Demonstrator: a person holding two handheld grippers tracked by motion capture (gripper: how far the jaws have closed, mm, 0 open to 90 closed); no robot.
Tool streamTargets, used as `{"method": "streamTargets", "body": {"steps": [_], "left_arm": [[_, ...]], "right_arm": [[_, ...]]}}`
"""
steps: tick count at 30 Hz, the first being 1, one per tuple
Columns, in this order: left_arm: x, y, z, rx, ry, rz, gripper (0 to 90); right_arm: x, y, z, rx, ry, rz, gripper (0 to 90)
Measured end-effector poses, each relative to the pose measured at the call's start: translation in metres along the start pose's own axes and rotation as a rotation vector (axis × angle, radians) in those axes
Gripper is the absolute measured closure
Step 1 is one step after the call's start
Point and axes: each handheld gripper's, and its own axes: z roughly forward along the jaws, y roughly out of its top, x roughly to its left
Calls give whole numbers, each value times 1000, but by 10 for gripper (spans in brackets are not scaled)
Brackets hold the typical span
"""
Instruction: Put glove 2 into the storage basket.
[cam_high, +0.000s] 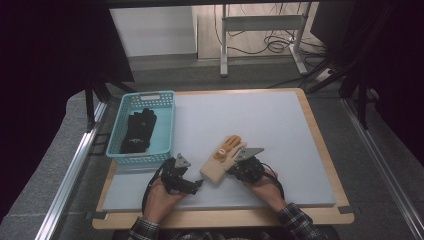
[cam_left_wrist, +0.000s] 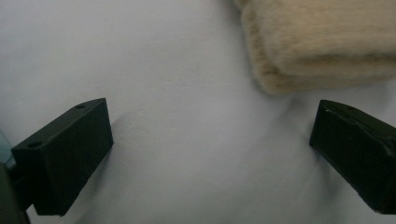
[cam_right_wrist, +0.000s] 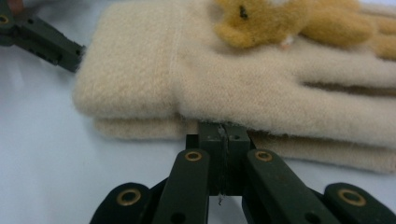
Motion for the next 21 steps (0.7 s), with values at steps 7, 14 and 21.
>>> {"method": "streamTargets", "body": {"steps": [7,14,21], "left_arm": [[0,-1,0,-4,-1,2,0],[0,-1,0,-5,-2,2,0],[0,-1,0,-7,-1,-1,0]], "right_arm": [[3,5,7,-8,-10,-19,878],[5,5,3,-15,-11,-35,802],[-2,0,-21,-52,-30,-29,677]]}}
